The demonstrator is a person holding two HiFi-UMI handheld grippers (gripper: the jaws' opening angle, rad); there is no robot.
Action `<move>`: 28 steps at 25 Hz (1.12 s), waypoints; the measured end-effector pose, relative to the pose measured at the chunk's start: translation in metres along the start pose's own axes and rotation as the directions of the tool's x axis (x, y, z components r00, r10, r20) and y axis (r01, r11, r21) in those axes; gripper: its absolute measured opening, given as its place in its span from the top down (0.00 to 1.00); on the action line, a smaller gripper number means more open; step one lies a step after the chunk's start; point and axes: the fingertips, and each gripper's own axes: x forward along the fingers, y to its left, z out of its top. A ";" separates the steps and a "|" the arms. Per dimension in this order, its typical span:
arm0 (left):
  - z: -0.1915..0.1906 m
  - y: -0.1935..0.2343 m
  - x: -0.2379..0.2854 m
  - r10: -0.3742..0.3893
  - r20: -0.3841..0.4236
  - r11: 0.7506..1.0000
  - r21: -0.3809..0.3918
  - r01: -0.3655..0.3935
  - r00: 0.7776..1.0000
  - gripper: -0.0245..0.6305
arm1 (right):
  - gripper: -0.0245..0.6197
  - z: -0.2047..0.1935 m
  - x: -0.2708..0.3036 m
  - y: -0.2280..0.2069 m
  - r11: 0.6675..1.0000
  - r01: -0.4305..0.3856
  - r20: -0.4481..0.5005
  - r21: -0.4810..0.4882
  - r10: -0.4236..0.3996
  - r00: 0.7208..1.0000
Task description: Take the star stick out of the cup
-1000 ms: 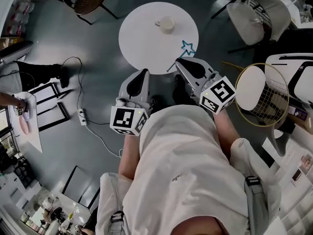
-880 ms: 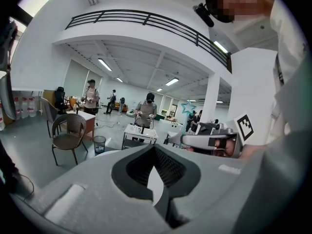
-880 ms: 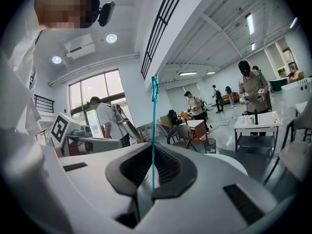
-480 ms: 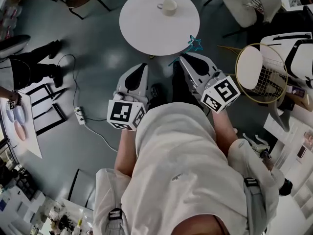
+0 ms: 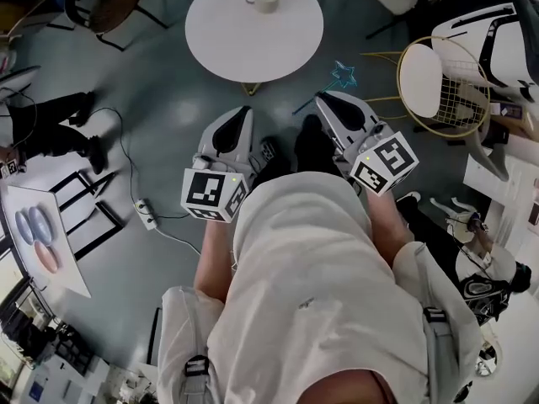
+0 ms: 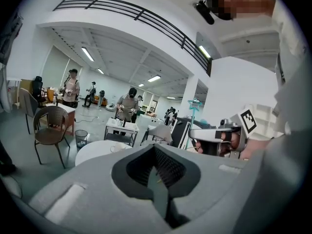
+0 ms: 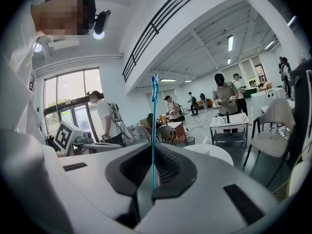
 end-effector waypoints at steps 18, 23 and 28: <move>0.003 -0.037 0.018 -0.066 -0.024 0.998 0.019 0.067 0.998 0.95 | 0.93 0.009 -0.031 0.003 1.000 -0.020 0.016 -0.003 0.020 1.000; -0.004 -0.037 0.014 -0.060 -0.039 0.998 0.017 0.061 0.997 0.95 | 0.93 0.007 -0.029 0.005 1.000 -0.029 0.021 0.000 0.029 0.999; -0.006 -0.042 0.015 -0.046 -0.031 0.999 0.025 0.047 0.998 0.95 | 0.93 0.003 -0.034 0.002 0.999 -0.045 0.011 -0.007 0.045 0.999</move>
